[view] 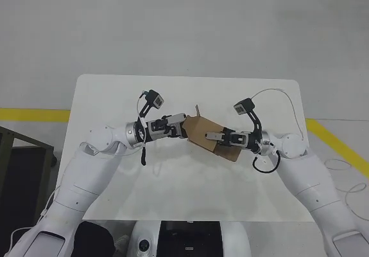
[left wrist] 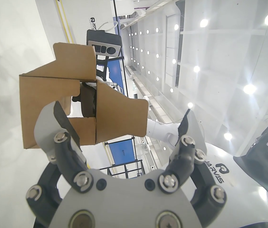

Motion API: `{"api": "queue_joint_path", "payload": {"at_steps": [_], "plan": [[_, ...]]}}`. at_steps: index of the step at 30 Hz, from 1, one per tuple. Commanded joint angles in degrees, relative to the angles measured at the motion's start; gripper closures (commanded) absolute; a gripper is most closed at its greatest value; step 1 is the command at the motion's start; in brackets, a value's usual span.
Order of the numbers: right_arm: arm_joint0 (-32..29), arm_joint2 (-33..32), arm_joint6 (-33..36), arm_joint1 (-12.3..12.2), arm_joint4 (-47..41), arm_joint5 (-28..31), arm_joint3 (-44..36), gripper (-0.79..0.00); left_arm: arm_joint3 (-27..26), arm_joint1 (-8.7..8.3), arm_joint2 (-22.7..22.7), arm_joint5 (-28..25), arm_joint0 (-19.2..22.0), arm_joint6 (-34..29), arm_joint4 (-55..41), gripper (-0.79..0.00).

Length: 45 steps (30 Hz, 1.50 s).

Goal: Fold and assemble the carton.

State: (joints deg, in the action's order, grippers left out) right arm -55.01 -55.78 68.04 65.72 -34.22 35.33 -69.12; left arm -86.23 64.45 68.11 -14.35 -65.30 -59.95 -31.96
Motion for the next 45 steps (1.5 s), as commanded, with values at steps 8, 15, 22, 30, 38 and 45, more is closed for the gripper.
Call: {"api": "queue_joint_path", "payload": {"at_steps": [8,15,22,30,38,45], "plan": [[0.2,-0.2,-0.5,0.2,0.2,-0.2,0.6,0.0,-0.5,0.06,-0.4,0.2,-0.4,-0.4,-0.6,-0.785],[0.6,-0.2,-0.8,0.5,-0.3,-0.3,1.2,0.0,-0.6,0.08,-0.2,0.1,-0.8,0.0,-1.4,-0.785],[0.6,-0.7,-1.9,0.7,-0.6,0.1,1.9,0.0,-1.0,-0.02,0.2,0.1,-1.5,0.1,-1.1,-0.785],[0.3,-0.7,-0.4,0.8,-0.4,-0.3,1.5,0.0,-0.6,-0.11,1.4,-2.2,-1.4,2.6,0.7,-0.785],[-0.7,-0.6,1.3,0.8,0.1,-1.1,0.8,0.0,-0.8,-0.47,5.4,-4.7,-1.4,5.5,-0.2,-0.785],[-1.8,0.7,3.6,0.8,0.8,-2.7,-1.3,0.0,0.1,-0.35,6.1,-5.5,-0.5,7.9,-0.1,-0.785]]}}
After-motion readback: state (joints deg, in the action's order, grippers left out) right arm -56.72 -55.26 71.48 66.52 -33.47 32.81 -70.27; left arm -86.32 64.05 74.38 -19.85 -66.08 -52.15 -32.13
